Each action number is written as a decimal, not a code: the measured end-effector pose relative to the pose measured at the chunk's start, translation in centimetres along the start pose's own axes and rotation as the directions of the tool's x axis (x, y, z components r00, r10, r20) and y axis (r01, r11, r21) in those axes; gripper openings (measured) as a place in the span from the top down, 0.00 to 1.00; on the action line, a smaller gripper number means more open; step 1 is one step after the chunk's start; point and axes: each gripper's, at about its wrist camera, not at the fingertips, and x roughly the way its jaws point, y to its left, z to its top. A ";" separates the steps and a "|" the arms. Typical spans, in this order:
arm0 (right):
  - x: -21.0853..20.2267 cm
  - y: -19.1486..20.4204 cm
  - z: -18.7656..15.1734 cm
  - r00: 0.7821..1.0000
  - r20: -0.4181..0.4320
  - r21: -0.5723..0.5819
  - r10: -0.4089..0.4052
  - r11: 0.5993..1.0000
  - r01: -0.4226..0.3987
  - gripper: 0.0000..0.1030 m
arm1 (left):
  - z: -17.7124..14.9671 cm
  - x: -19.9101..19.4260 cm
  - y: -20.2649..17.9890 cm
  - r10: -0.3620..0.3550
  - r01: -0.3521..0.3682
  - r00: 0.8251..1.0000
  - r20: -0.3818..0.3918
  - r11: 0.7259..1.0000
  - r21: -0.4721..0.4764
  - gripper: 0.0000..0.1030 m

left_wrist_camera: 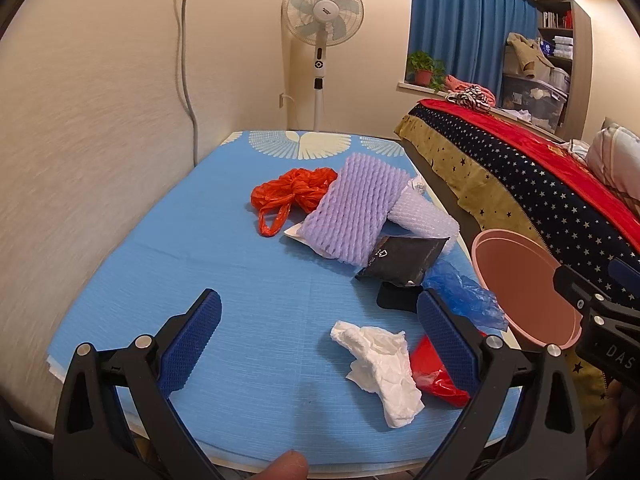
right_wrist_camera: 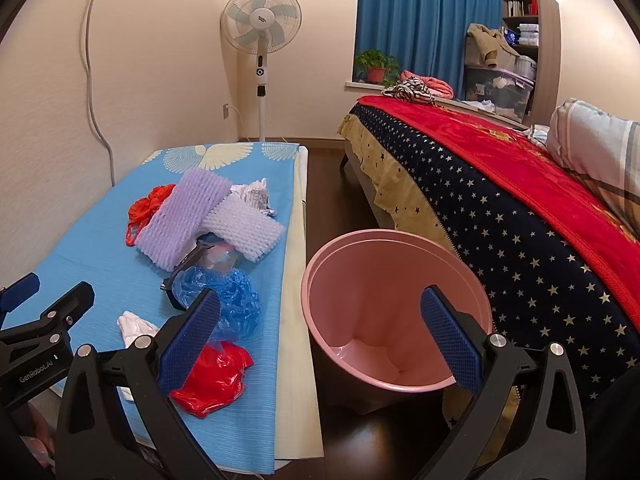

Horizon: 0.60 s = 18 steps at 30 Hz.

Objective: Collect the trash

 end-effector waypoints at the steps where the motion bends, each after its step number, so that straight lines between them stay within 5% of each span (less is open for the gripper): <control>1: 0.0 0.0 0.0 1.000 0.000 0.000 0.001 1.000 -0.001 0.05 | 0.0 0.0 0.0 -0.001 0.001 1.000 0.000 1.000 0.000 0.08; 18: -0.2 0.1 0.2 1.000 0.002 -0.006 0.003 1.000 -0.003 0.05 | 0.0 -0.2 0.0 -0.005 0.005 1.000 0.000 1.000 0.003 0.08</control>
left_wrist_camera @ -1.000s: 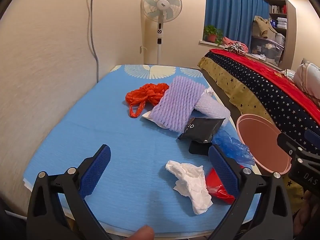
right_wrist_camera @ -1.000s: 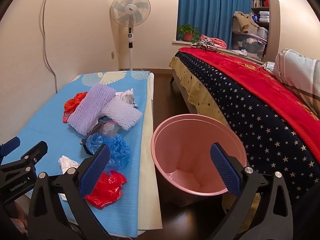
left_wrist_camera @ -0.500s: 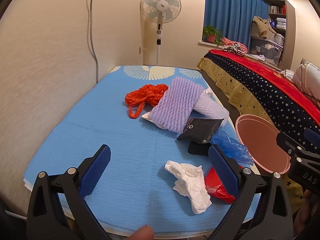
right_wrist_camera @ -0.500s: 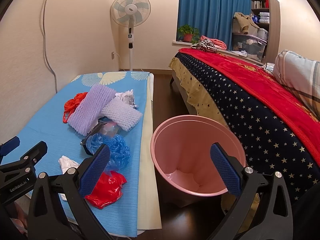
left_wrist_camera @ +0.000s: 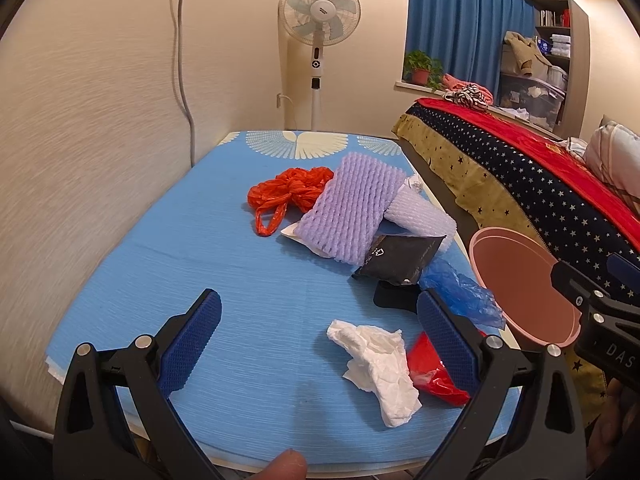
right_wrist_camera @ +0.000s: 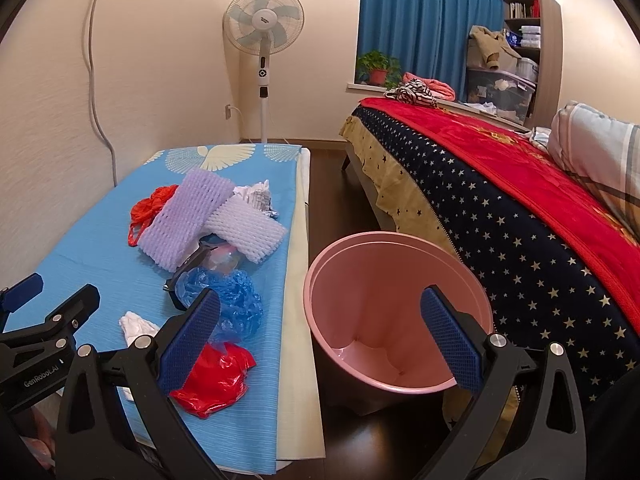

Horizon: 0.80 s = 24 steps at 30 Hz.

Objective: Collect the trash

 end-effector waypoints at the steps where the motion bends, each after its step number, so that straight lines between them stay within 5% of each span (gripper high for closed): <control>1: 0.0 0.0 0.0 1.000 0.000 0.000 0.000 1.000 0.000 0.05 | 0.0 0.0 0.0 0.000 0.000 1.000 0.000 1.000 0.000 0.08; 24: 0.0 0.2 0.1 1.000 0.000 -0.004 0.000 1.000 0.000 0.05 | 0.0 0.0 0.1 -0.001 0.001 1.000 -0.001 1.000 0.000 0.08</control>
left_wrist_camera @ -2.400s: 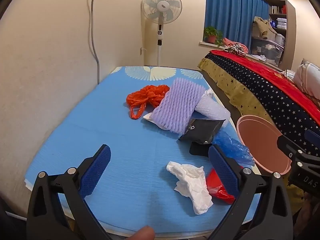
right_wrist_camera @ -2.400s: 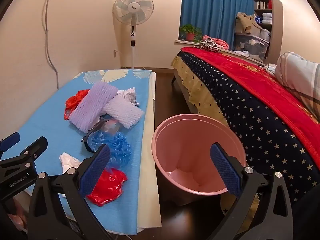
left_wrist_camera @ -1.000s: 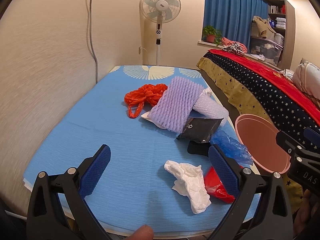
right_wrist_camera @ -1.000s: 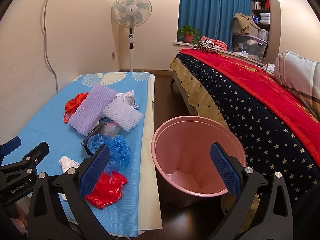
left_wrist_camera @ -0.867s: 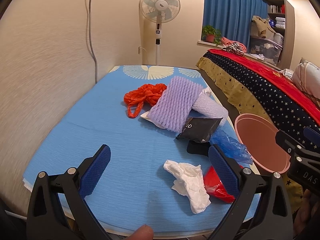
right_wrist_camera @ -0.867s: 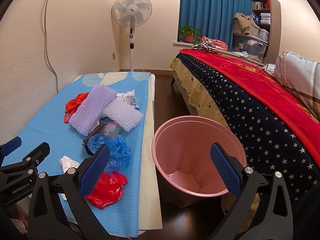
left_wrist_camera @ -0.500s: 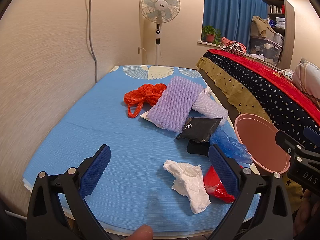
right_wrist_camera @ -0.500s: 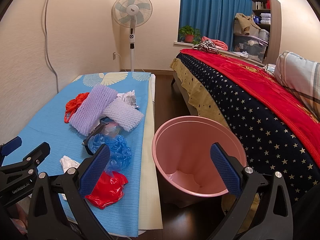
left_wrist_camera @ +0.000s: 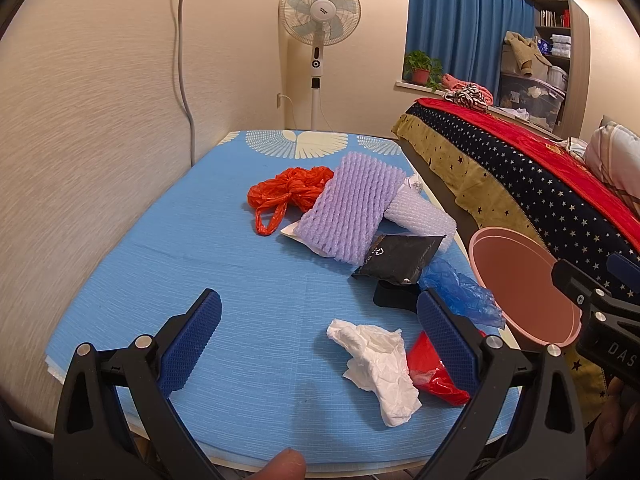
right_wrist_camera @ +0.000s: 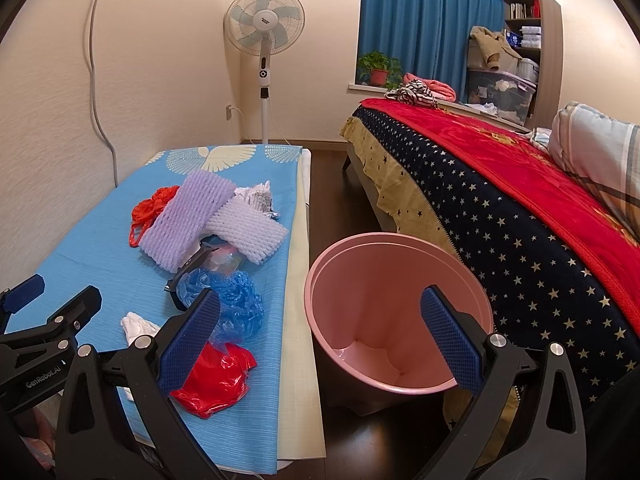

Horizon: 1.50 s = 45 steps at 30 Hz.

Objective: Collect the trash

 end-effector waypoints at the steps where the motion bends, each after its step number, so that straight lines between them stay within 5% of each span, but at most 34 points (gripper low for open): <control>1: 0.0 0.0 0.0 1.000 0.000 0.000 0.000 1.000 0.000 0.05 | 0.0 0.0 0.0 0.000 0.000 1.000 0.000 1.000 0.000 0.08; 24: -0.2 0.1 0.2 1.000 0.007 0.000 0.006 1.000 -0.006 0.05 | -0.1 0.0 0.1 -0.009 0.009 1.000 -0.011 1.000 -0.006 0.08; 30: 0.0 -0.2 0.4 0.999 -0.005 0.021 0.054 0.998 -0.054 0.35 | -1.1 1.5 0.7 -0.030 0.026 0.996 -0.081 0.999 -0.042 0.14; 33: 0.3 0.1 0.4 0.995 -0.021 0.022 0.093 0.995 -0.092 0.37 | -1.7 2.4 0.5 -0.051 0.045 0.991 -0.123 0.998 -0.053 0.18; 39: 0.9 0.7 0.3 0.989 -0.034 0.030 0.142 0.990 -0.141 0.36 | -3.2 4.3 -1.0 -0.149 0.142 0.964 -0.219 0.989 -0.049 0.42; 41: 1.1 0.9 0.2 0.987 -0.045 0.031 0.157 0.987 -0.155 0.36 | -3.7 4.9 -1.4 -0.141 0.136 0.955 -0.261 0.990 -0.038 0.62; 45: 1.8 1.5 0.1 0.979 -0.061 0.034 0.193 0.981 -0.191 0.36 | -3.8 5.6 -0.9 -0.158 0.143 0.944 -0.289 0.987 -0.070 0.83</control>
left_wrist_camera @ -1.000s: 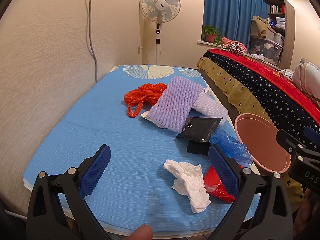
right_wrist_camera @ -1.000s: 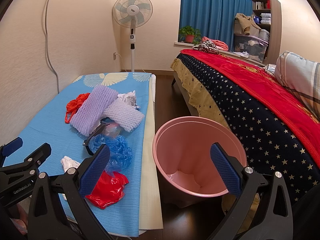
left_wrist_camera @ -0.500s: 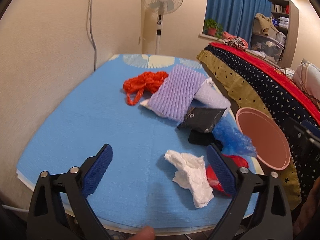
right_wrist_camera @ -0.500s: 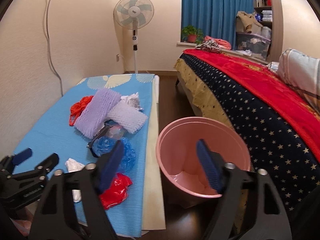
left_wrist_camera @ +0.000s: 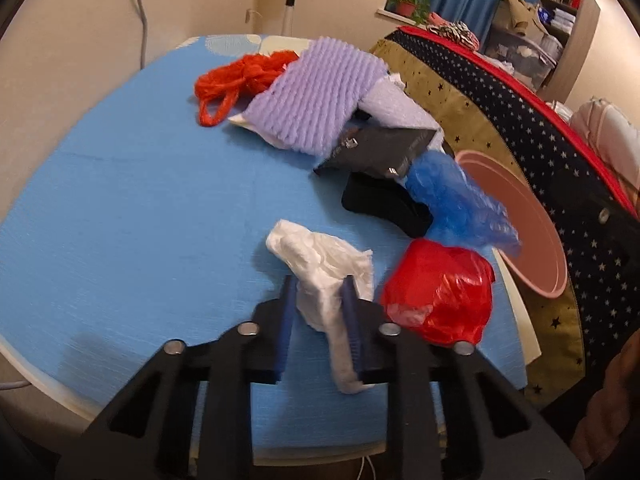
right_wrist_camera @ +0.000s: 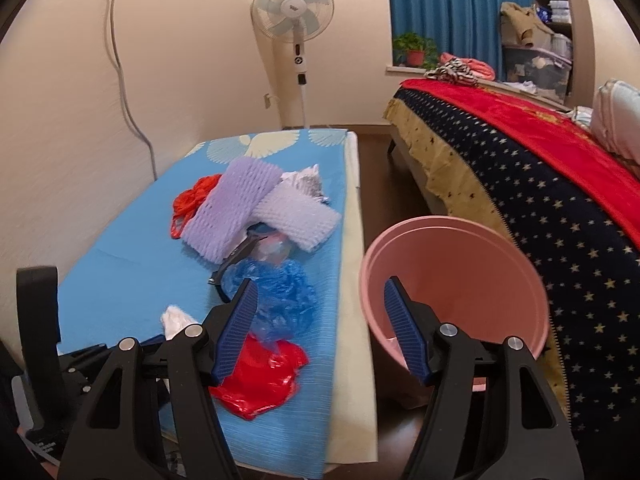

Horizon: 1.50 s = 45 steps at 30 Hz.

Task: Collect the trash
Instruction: 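Grasp the white tissue with the left tool while the right tool grasps the blue plastic bag, then carry the tissue and blue bag over the pink bin with both tools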

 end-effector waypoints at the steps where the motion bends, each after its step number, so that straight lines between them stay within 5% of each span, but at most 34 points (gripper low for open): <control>1: 0.3 0.2 0.0 1.000 -0.004 -0.001 0.009 1.000 -0.009 0.36 | 0.2 -0.2 0.1 0.014 -0.014 1.000 0.008 1.000 0.005 0.85; 13: 4.3 1.9 -0.6 0.993 -0.108 -0.033 0.054 0.998 -0.058 0.37 | 2.1 -0.2 2.2 0.083 -0.082 0.996 0.039 0.996 -0.031 0.89; 17: 4.6 2.1 -0.6 0.990 -0.127 -0.048 0.067 0.996 -0.073 0.68 | 2.3 -0.5 2.1 0.091 -0.090 0.994 0.060 0.996 -0.018 0.90; 23: 4.1 2.0 -0.8 0.988 -0.128 -0.054 0.085 0.994 -0.093 0.97 | 2.5 -1.5 1.6 0.085 -0.086 0.991 0.100 0.996 0.000 0.90; 45: -1.6 -0.7 1.6 0.998 0.053 0.024 0.046 0.999 -0.047 0.99 | 4.0 -5.4 -0.3 0.051 -0.062 0.971 0.233 0.997 0.038 0.90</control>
